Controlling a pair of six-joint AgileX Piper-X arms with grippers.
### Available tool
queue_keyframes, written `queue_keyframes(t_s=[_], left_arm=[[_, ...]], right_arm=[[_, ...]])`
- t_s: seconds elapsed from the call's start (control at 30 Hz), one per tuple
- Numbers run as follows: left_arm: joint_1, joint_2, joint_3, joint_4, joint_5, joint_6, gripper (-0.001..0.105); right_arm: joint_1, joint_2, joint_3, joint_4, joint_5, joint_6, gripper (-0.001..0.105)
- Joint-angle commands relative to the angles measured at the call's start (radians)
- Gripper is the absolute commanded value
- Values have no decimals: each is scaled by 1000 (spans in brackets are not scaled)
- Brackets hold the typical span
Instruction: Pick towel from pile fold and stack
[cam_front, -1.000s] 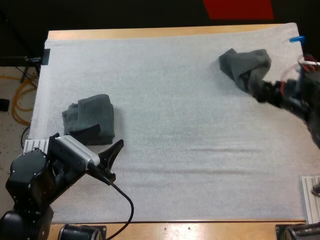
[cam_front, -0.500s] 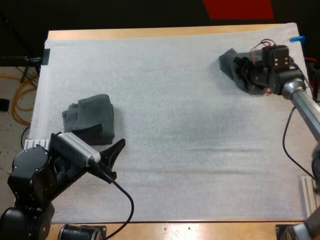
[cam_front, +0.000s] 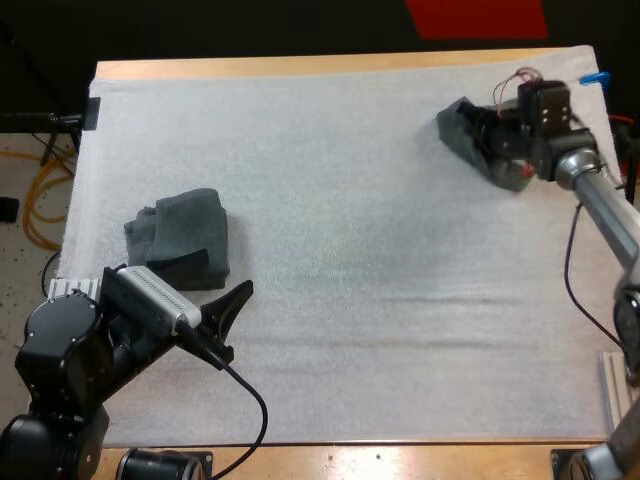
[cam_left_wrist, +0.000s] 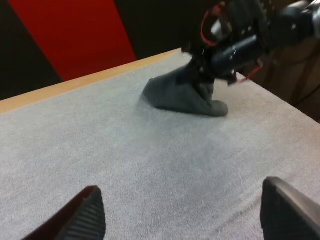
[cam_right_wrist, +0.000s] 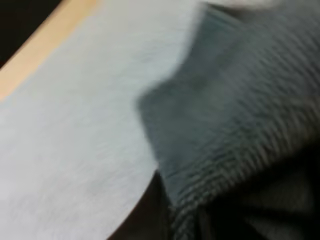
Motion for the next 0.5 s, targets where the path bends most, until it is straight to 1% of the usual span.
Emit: queue_keyframes(t_s=[0.0,0.03,0.1,0.13,0.2,0.23,0.27,0.37,0.43,0.47], left_arm=[[-3,0,-5,-6,7,-9,64],[-3,0,-5,-6,7,-9,64],[-3,0,-5,-6,7,-9,64],[-3,0,-5,-4,7,-9,64],[-3,0,-5,-3,7,-9,64],[-3,0,-5,-3,7,-9,64],[-3,0,-5,-1,7,-9,64],[-3,0,-5,-2,7,-9,64],[-3,0,-5,-2,7,-9,64],[-3,0,-5,-2,7,-9,64]], right_arm=[[-1,-77,-12,-15,-25,-83,0],[-1,-108,-12,-13,-25,-116,0],[-1,-191,-12,-12,-25,-215,0],[-1,-216,-12,-12,-27,-239,0],[-1,-315,-12,-9,-27,-327,0],[-1,-337,-12,-5,-27,-348,0],[-1,-381,-12,6,-27,-367,0],[-1,-470,-12,39,-30,-369,0],[-1,-514,-12,80,-42,-373,0],[-1,-543,-12,126,-53,-376,0]])
